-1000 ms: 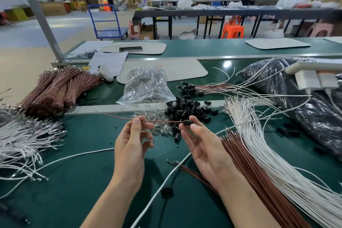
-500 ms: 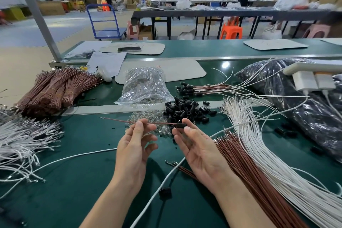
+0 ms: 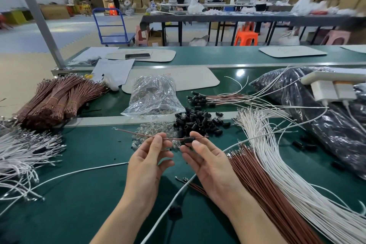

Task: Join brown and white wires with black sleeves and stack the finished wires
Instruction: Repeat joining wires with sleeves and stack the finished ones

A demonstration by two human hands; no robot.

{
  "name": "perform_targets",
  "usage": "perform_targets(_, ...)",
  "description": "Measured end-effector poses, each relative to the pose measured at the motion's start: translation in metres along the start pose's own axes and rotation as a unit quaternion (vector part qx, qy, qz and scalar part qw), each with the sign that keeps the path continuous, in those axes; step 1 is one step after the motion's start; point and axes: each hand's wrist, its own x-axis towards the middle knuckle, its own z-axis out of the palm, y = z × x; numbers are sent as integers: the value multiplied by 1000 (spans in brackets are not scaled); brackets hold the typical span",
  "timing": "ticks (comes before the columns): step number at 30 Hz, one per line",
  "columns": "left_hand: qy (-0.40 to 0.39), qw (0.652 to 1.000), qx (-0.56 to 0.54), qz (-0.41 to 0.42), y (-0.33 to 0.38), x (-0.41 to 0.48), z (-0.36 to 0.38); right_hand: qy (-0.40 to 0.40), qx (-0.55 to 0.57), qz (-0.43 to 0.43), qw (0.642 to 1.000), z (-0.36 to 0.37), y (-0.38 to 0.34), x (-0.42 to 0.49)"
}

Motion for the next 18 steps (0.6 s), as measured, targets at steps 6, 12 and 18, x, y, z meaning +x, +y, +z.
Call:
perform_targets(6,-58,995,83,-4,-5,-4,1,-20,-47,-11,999,2,6,-1)
perform_targets(12,21,999,33,-4,0,3,-1,28,-67,-40,997,1,1,-2)
perform_targets(18,14,999,43,15,-2,4,-5,27,-75,-32,996,0,1,-1)
